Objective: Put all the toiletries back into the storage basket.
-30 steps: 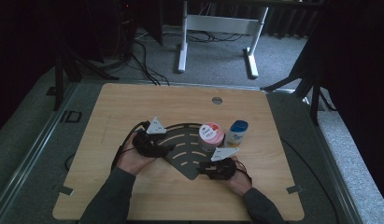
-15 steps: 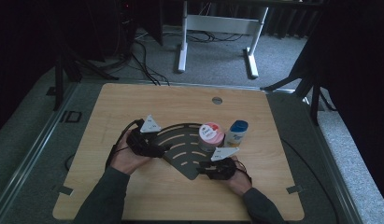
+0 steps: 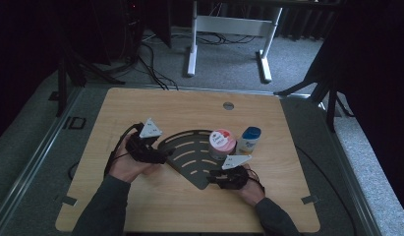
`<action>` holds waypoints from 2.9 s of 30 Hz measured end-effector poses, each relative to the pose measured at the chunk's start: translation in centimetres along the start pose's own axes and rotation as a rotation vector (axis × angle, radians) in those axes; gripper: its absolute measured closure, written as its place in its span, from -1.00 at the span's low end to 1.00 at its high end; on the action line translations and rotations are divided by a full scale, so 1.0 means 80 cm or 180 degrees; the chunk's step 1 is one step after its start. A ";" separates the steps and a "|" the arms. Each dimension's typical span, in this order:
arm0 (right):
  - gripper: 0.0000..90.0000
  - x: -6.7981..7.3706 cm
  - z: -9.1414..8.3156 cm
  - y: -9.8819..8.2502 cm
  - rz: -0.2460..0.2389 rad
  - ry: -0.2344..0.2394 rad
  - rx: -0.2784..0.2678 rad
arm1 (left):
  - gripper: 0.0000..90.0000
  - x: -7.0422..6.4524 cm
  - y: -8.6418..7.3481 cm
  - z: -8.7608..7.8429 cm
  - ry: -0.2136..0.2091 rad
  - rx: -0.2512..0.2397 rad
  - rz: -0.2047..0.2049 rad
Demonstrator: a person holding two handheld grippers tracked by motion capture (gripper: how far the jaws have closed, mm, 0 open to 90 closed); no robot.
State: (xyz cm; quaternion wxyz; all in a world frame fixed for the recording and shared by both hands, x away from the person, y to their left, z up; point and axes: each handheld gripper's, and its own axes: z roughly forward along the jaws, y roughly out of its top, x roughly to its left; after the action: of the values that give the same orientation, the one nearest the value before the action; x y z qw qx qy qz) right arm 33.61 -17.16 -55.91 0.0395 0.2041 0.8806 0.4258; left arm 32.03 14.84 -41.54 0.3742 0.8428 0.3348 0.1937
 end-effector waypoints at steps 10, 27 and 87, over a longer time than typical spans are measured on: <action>0.52 0.000 0.000 0.000 0.0007 0.0001 0.0003 | -0.19 0.025 -0.018 -0.011 0.0119 0.0029 -0.0135; 0.52 0.000 0.000 0.000 -0.0006 0.0000 0.0003 | 0.08 0.051 -0.038 -0.013 0.0204 0.0219 -0.0238; 0.51 -0.001 0.000 0.000 0.0001 0.0014 -0.0002 | 0.30 0.061 -0.026 0.002 0.0038 0.0580 -0.0380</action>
State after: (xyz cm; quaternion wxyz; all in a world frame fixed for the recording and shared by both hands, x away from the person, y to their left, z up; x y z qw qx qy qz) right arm 33.71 -17.17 -55.92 0.0375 0.2032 0.8805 0.4265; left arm 34.66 19.24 -42.89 0.3049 0.8508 0.4028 0.1448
